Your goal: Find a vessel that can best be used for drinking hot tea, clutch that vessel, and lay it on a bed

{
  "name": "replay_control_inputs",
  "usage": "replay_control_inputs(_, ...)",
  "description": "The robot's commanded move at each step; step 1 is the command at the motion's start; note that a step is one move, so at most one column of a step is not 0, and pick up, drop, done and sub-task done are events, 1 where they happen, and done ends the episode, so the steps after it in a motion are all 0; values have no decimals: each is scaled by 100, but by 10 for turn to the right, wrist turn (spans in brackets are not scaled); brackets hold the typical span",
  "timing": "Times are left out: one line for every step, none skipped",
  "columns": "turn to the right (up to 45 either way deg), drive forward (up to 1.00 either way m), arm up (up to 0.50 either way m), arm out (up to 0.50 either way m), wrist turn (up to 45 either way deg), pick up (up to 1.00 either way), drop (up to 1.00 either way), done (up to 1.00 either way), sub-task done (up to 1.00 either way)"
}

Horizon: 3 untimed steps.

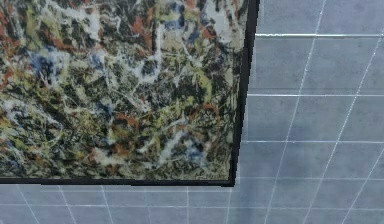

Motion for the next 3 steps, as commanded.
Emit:
replay_control_inputs(0,0,14,0,0,0,0,0,0)
replay_control_inputs(0,0,0,44,0,0,0,0,0)
replay_control_inputs(0,0,0,0,450,0,0,0,0)
